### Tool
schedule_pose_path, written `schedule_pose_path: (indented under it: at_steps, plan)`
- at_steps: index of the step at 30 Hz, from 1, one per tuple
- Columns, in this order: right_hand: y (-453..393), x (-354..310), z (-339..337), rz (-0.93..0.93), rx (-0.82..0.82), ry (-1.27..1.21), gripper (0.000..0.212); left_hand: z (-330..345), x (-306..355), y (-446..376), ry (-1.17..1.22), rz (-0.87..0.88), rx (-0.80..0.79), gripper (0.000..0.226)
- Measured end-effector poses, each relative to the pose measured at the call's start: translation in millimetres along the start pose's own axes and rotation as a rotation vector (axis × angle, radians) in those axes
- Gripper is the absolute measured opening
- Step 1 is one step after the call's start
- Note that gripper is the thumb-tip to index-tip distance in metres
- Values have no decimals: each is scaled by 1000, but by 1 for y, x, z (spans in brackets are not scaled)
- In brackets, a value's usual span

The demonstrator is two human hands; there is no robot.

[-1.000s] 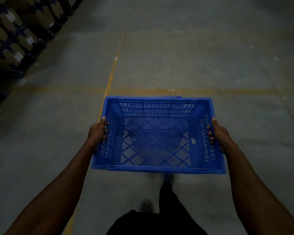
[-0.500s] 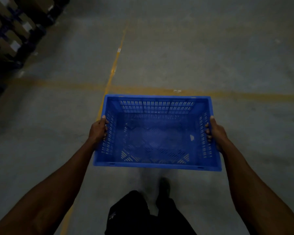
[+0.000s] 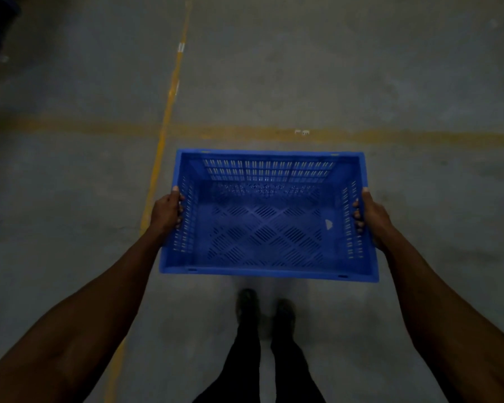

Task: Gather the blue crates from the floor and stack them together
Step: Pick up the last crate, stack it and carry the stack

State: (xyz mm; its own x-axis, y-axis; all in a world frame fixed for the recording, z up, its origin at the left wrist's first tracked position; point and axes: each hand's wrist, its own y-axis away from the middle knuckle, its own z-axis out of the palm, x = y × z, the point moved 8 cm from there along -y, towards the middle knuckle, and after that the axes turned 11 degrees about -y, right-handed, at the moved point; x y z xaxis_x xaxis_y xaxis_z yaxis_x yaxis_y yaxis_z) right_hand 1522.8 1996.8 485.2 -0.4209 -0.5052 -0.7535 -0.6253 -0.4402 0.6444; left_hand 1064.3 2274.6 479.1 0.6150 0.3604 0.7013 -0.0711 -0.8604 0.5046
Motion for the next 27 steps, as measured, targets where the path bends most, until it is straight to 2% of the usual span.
schedule_pose_path:
  at_steps: [14,27]
  plan:
    - [-57,23,22,21,12,20,58,31,-24,-51,-60,-20,-22,49]
    - [-71,20,24,6,87,66,62,38,-26,-58,10,-50,-40,48]
